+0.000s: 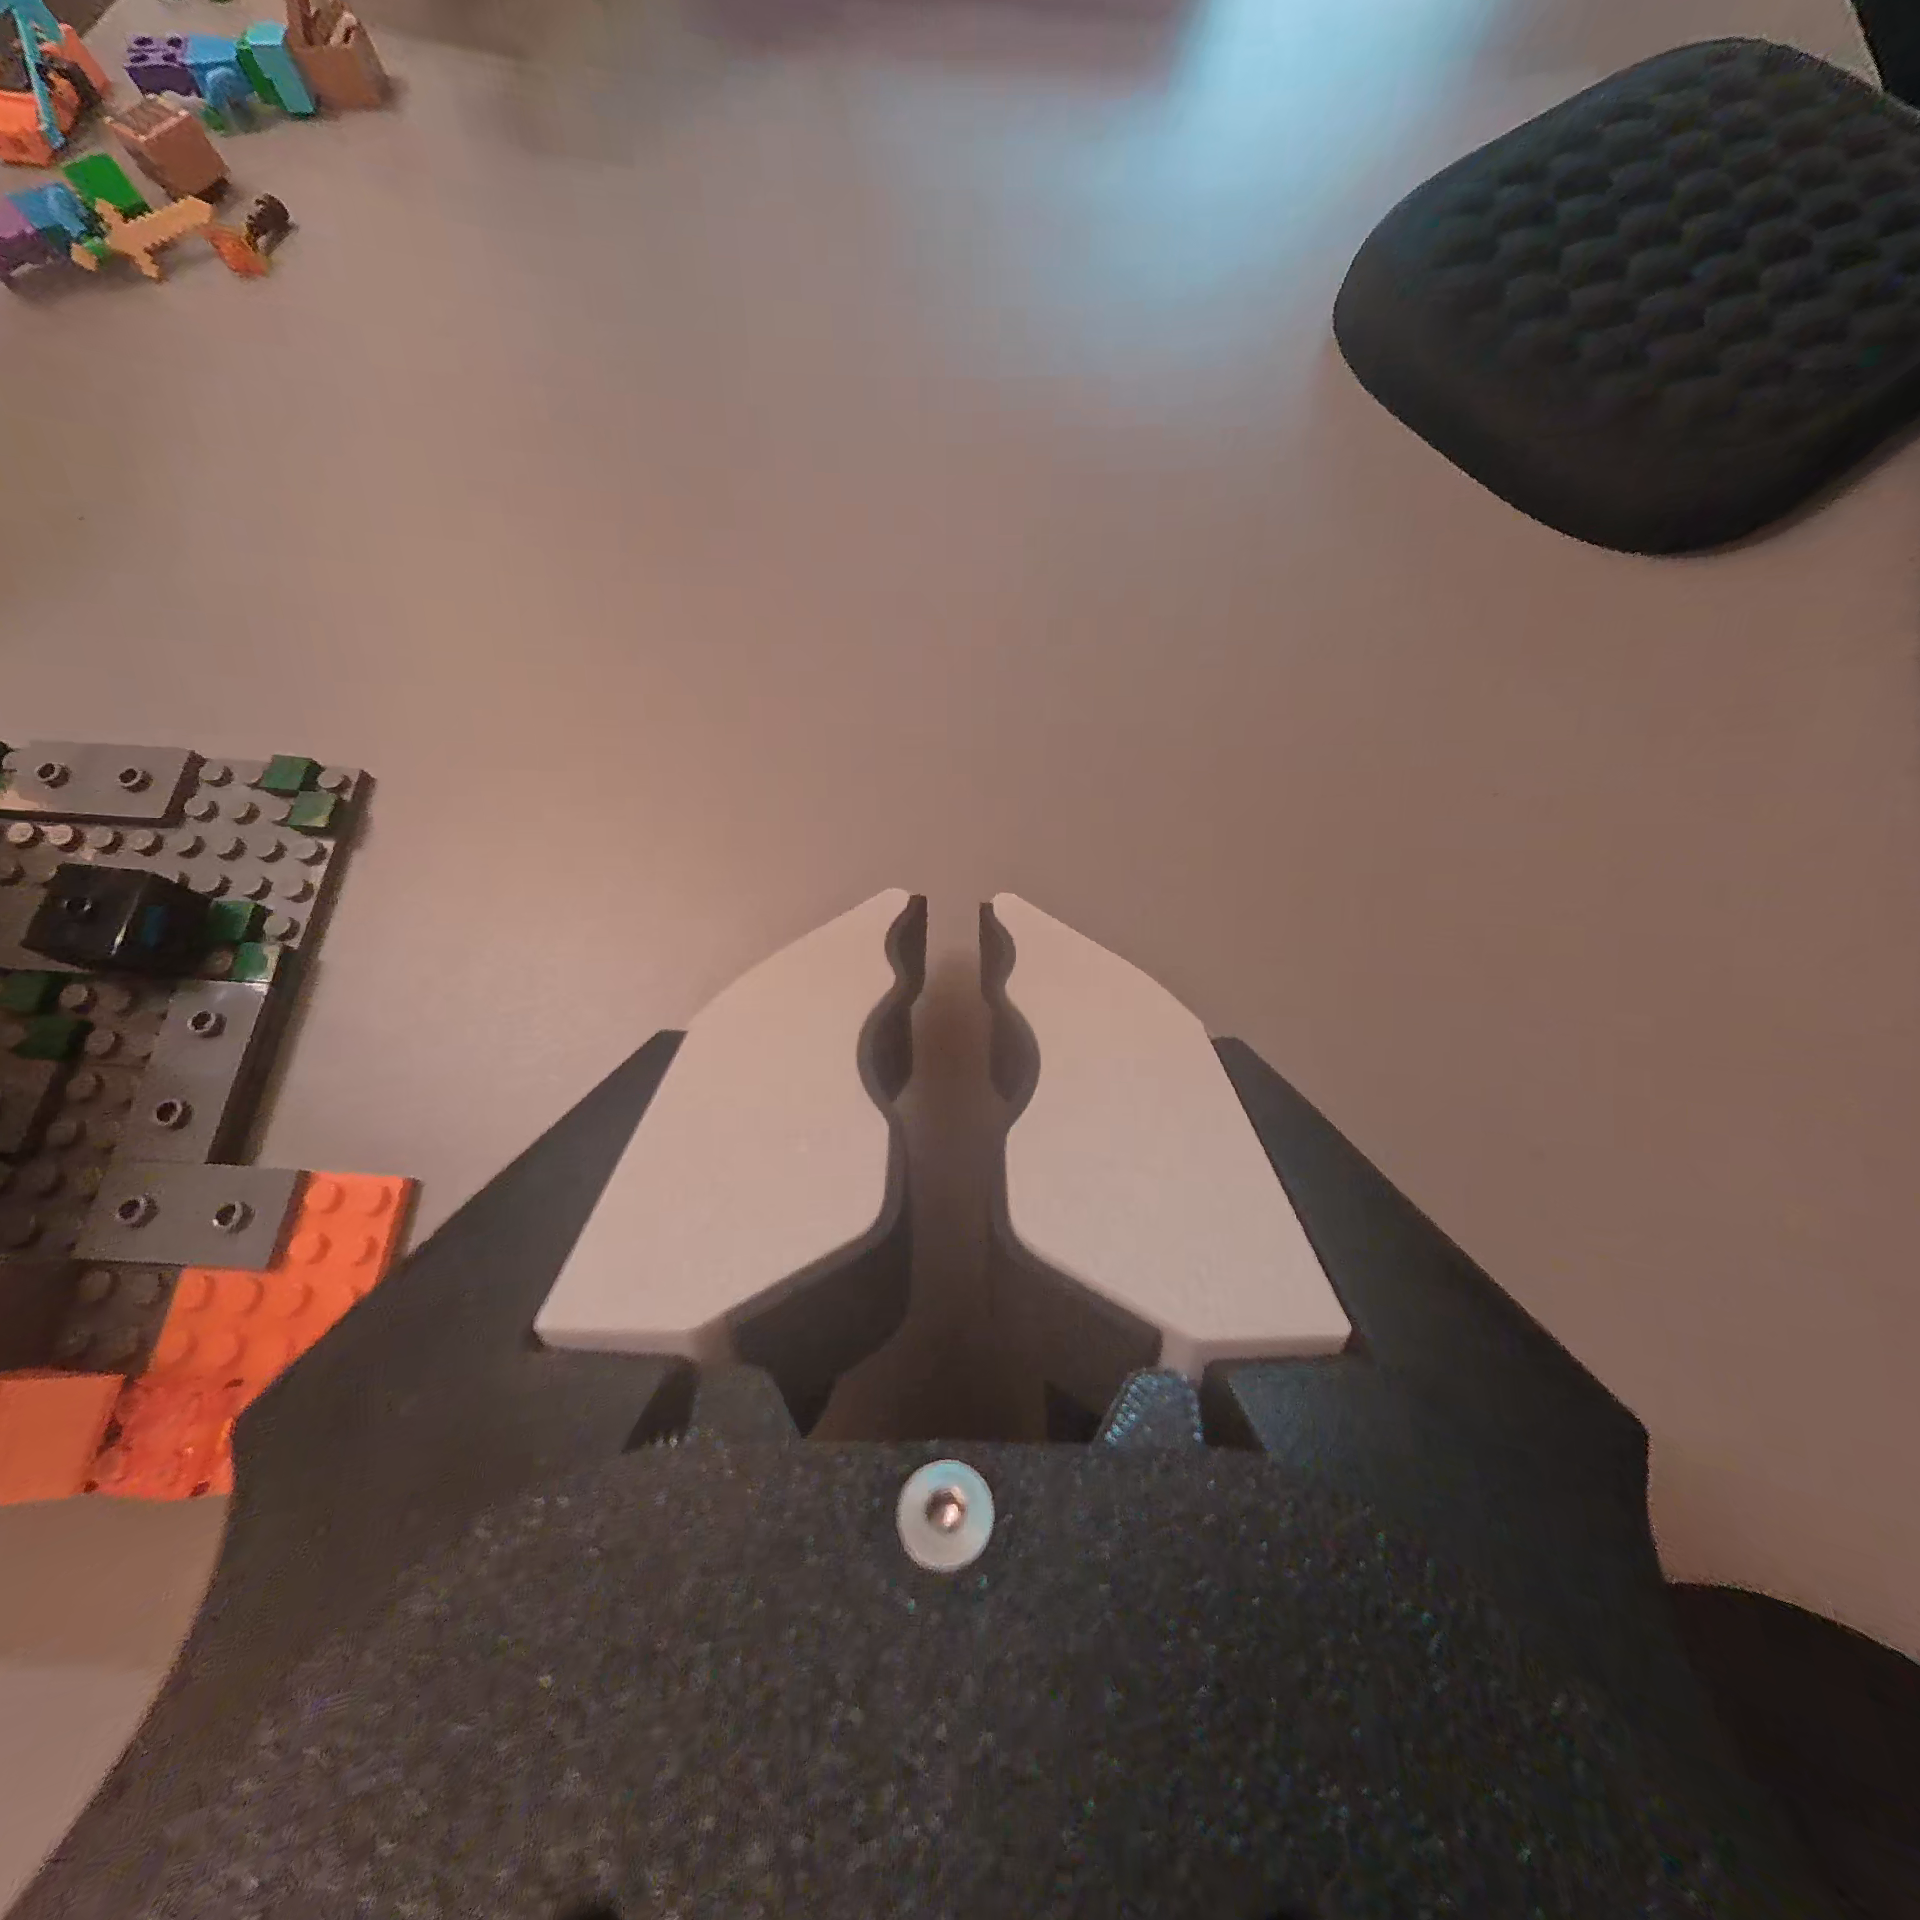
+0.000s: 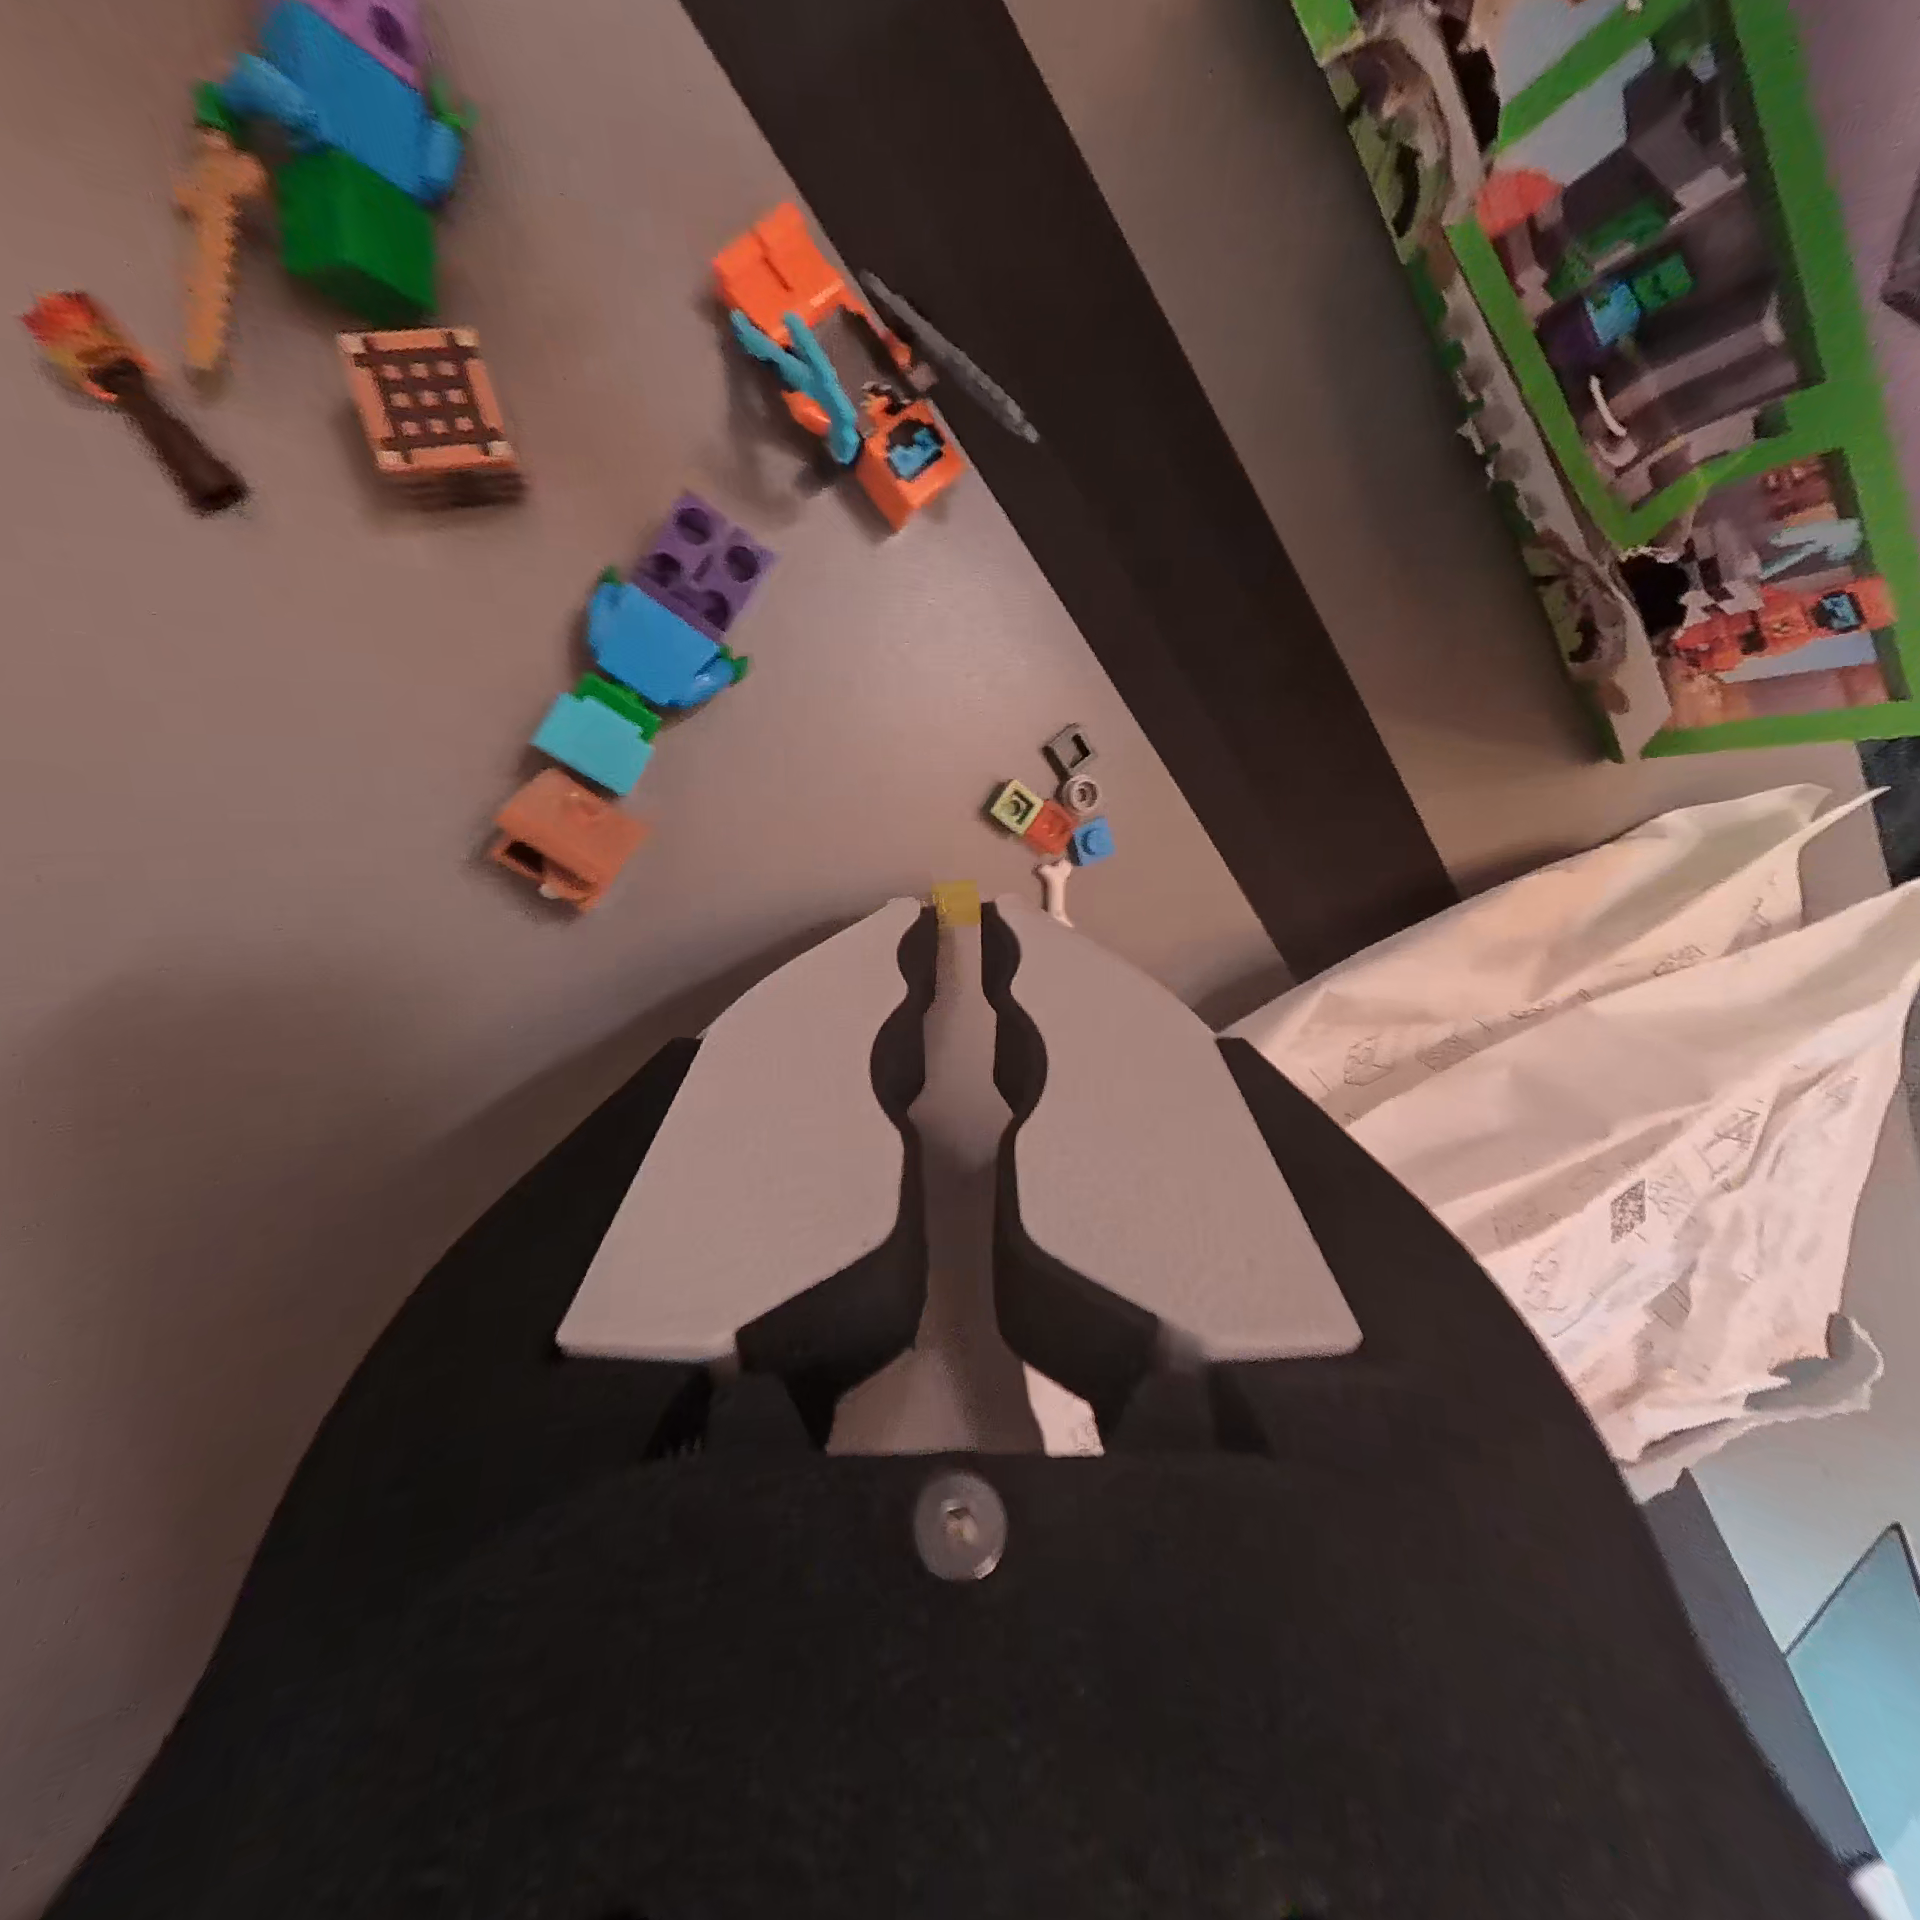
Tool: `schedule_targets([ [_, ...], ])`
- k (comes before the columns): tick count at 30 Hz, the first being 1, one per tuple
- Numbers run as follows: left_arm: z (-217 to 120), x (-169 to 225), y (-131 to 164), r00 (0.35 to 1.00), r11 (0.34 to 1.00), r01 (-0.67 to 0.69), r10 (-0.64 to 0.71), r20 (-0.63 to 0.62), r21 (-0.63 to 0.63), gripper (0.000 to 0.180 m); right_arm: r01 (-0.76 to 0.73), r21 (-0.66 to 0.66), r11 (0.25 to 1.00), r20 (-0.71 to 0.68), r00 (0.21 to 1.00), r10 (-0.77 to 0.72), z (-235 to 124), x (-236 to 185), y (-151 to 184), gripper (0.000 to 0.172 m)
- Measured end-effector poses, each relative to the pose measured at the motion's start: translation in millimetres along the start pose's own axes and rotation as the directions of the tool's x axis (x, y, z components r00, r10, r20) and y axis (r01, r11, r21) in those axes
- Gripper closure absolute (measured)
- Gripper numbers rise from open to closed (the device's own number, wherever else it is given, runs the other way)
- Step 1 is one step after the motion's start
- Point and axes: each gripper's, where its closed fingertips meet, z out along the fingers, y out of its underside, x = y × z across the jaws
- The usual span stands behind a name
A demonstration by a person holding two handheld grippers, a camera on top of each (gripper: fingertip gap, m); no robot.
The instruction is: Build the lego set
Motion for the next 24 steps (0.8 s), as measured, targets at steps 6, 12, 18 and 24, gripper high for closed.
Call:
schedule_targets([
  [6,0.2,-0.3,0.5,1.0,1.0,0.004,-0.004,-0.003,0.0,0.171,-0.034,0.008,0.999,-0.038,0.999,0.034,7.7,10.7,-0.2,0.161],
  [12,1.2,0.1,0.9,1.0,1.0,0.001,-0.001,-0.004,-0.003,0.171,-0.103,0.184,0.977,-0.071,0.991,0.118,-19.9,12.4,-20.1,0.155],
  [18,1.2,1.7,-1.1,1.0,1.0,-0.011,0.011,-0.001,0.0,0.171,-0.179,0.381,0.907,-0.004,0.981,0.195,-65.0,-16.9,-40.8,0.154],
  [24,-2.3,-0.8,-12.8,0.999,0.998,-0.032,0.03,0.035,0.055,0.174,-0.28,0.572,0.771,0.133,0.959,0.249,-106.3,-84.7,-63.9,0.155],
])
